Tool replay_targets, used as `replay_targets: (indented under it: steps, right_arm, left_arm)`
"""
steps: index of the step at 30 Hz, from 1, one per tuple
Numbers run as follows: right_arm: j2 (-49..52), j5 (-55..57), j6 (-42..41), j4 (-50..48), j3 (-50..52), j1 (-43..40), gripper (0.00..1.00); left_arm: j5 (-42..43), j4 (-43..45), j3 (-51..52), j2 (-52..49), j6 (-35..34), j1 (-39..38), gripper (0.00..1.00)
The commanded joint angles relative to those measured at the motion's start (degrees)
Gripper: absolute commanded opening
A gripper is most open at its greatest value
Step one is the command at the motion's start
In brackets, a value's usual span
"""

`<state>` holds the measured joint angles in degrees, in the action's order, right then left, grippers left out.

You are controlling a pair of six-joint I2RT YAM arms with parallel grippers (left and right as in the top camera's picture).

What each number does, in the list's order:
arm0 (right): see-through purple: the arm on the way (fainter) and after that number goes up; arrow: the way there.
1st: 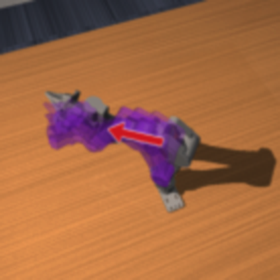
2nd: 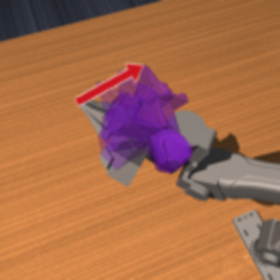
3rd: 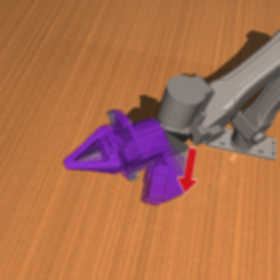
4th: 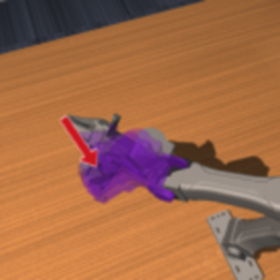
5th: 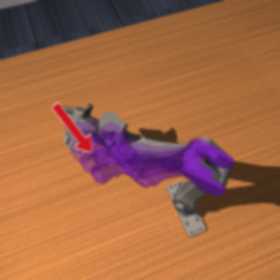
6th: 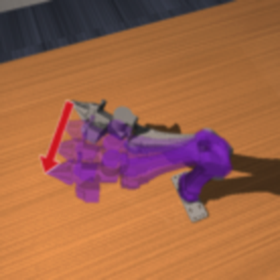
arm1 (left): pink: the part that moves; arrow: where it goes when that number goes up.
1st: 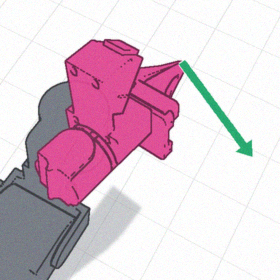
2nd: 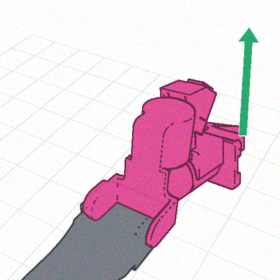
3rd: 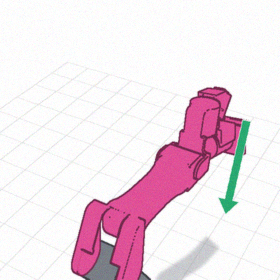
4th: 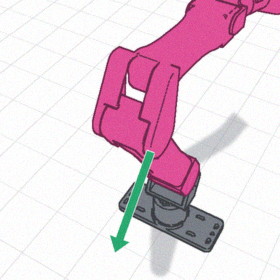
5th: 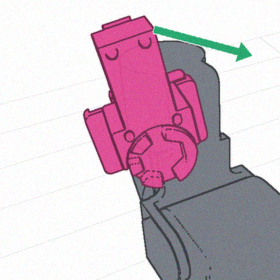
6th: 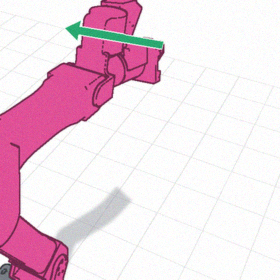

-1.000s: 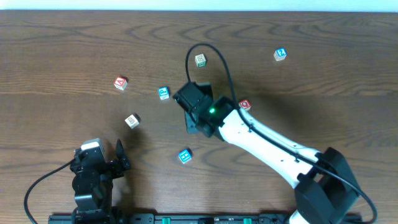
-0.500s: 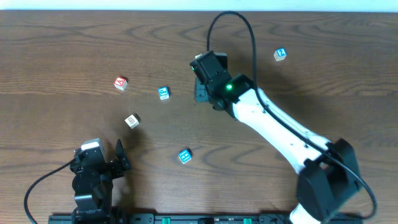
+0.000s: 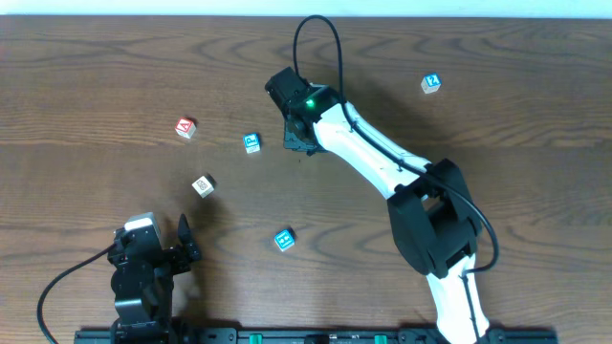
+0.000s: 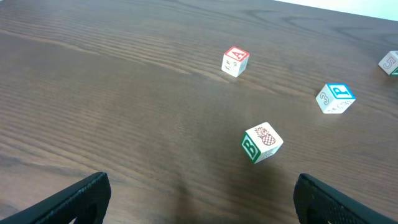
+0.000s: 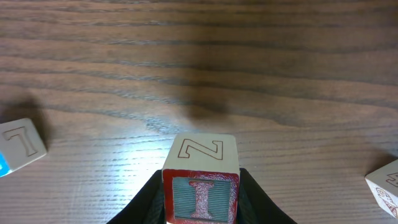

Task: Spell out Ai2
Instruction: 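Lift the 'I' block and carry it forward with the right gripper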

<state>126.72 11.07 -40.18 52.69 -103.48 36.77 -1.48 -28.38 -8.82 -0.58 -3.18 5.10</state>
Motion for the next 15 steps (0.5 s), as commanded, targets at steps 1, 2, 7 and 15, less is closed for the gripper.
replay_targets:
  steps: [1,2,7,15]
  right_arm:
    - [1.18,-2.05,-1.6,0.52,-1.49,-1.25,0.02]
    - [1.9,-3.06,-1.6,0.79,-1.49,-1.62,0.02]
    - [3.87,-7.43,-2.03,1.22,-1.46,-2.84,0.02]
    - [4.66,-7.48,-0.87,1.31,-1.46,-2.95,0.02]
  left_arm:
    - [0.02,-0.02,0.94,0.33,-0.66,0.13,0.95]
    - [0.02,-0.02,0.94,0.33,-0.66,0.13,0.95]
    - [0.02,0.0,0.94,0.33,-0.66,0.13,0.95]
    - [0.02,-0.02,0.94,0.33,-0.66,0.13,0.95]
